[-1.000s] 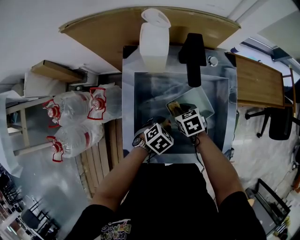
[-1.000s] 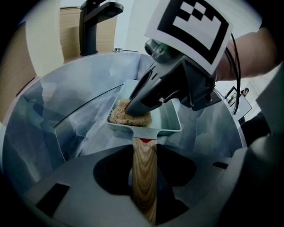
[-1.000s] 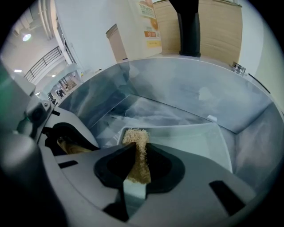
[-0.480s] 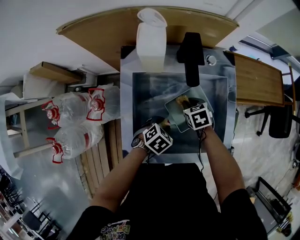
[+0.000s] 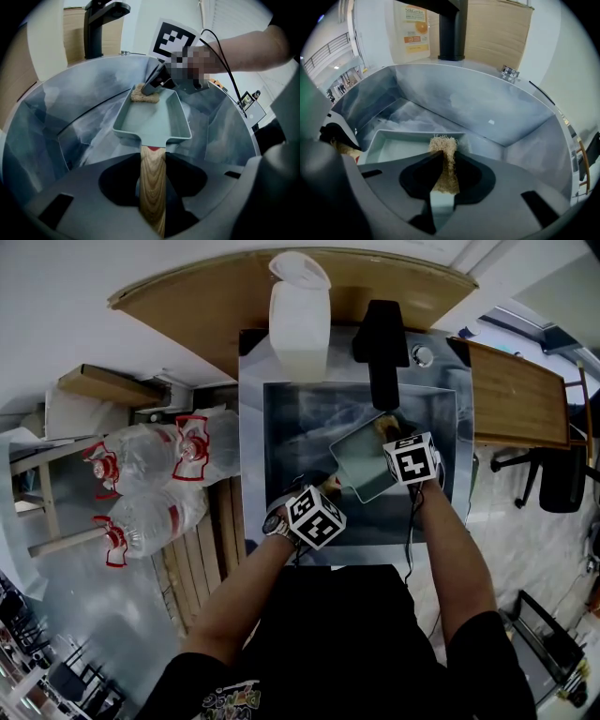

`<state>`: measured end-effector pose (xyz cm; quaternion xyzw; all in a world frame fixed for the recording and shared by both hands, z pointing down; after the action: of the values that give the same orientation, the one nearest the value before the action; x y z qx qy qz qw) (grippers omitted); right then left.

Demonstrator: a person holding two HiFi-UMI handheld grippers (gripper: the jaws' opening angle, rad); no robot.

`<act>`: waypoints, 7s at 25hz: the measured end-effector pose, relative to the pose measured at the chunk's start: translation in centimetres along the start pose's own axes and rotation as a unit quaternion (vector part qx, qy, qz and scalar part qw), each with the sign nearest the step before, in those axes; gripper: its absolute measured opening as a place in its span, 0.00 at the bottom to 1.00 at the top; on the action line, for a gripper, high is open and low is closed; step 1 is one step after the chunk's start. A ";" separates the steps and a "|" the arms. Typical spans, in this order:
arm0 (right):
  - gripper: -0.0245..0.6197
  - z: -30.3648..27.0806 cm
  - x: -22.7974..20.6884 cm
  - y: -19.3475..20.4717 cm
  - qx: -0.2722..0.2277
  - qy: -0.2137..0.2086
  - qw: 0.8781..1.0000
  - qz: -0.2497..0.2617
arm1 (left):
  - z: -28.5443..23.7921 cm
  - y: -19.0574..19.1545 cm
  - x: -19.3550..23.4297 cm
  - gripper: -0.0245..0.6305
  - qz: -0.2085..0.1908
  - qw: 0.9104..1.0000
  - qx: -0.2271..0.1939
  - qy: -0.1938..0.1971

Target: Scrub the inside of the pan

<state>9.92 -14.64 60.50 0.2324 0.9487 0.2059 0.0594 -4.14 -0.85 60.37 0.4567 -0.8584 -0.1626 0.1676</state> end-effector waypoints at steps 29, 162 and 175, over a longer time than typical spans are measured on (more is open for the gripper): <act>0.16 3.9 6.3 1.7 -0.036 -0.098 0.994 -0.031 | 0.0 0.1 0.0 0.30 0.001 1.000 0.003 0.000; 0.16 5.1 -1.7 0.6 -0.077 0.042 0.996 -0.026 | -0.2 0.1 0.0 0.30 0.001 1.000 0.002 -0.004; 0.16 2.0 -2.4 -4.6 -0.045 0.081 0.994 0.055 | -0.2 -0.1 0.0 0.30 0.002 1.000 -0.001 0.000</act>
<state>10.61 -18.72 56.79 0.2639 0.9260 0.2695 -0.0185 -3.97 -0.93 60.46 0.4550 -0.8591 -0.1636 0.1680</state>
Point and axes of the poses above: the fingertips, and each gripper's own axes: z backward along the fingers, x to its left, y out of its underside, the point moved 4 cm from there along z, backward along the fingers, and after that the axes turned 6 degrees about -z, right-handed, at the moved point
